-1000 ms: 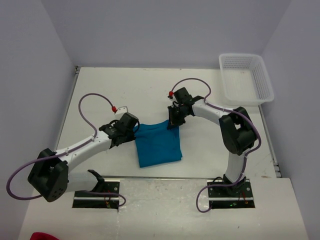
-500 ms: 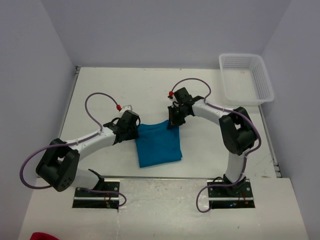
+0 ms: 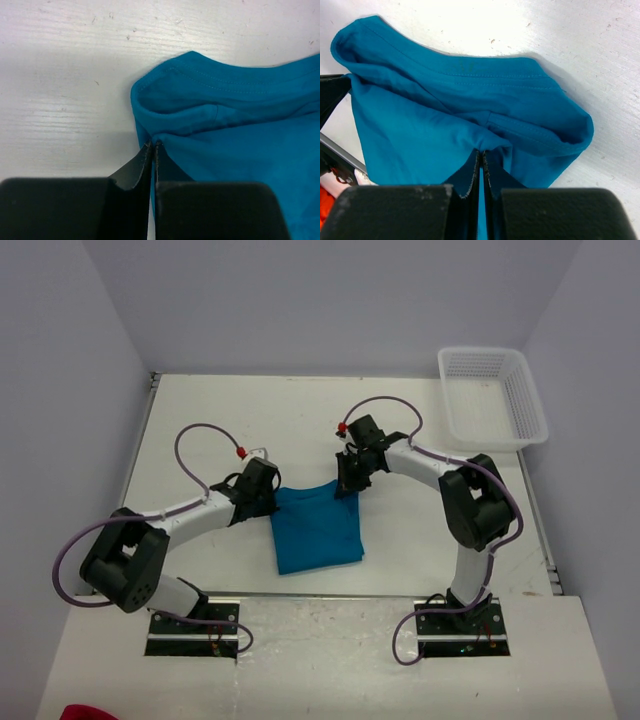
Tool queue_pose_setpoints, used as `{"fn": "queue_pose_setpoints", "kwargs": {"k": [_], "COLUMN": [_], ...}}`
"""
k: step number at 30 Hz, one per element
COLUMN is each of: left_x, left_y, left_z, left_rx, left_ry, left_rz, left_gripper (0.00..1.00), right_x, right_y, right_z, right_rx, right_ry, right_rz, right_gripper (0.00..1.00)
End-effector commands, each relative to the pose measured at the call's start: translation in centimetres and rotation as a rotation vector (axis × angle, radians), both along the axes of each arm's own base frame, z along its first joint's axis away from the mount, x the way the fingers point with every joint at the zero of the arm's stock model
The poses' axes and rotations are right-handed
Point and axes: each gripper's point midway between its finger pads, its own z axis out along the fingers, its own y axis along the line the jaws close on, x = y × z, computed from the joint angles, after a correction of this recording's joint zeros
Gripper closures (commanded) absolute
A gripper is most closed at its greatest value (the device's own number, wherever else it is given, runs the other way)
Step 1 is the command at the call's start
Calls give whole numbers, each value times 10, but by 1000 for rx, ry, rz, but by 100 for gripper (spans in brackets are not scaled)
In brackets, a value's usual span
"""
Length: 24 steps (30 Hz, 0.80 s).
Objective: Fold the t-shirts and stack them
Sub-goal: Fold the long partially folded tshirt into a neat square
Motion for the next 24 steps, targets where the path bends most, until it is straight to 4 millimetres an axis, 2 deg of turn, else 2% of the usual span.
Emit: {"fn": "queue_pose_setpoints", "kwargs": {"k": [1, 6, 8, 9, 12, 15, 18, 23, 24], "left_x": [19, 14, 11, 8, -1, -8, -11, -3, -1], "left_y": [-10, -9, -8, -6, -3, -5, -8, -13, -13], "left_z": [13, 25, 37, 47, 56, 78, 94, 114, 113], "left_rx": [-40, -58, -74, -85, -100, -140, -164, -174, -162], "left_ry": [-65, -78, -104, -123, -130, -180, -213, -252, -247], "left_rz": [-15, -19, -20, -18, -22, -42, -66, -78, -81], "left_gripper": [100, 100, 100, 100, 100, 100, 100, 100, 100], "right_x": [2, 0, -2, -3, -10, -15, -19, -20, -19], "right_y": [2, -3, -8, -10, -16, -22, -25, -28, -29], "right_z": [21, 32, 34, 43, 50, 68, 74, 88, 89], "right_rx": [30, 21, 5, 11, -6, 0, -8, -10, -13], "right_ry": [-58, -82, -90, -111, -130, -171, -181, -205, -206], "right_rz": [3, -10, -23, -27, -36, -51, -62, -85, -89], "right_gripper": [100, 100, 100, 100, 100, 100, 100, 100, 100]}}
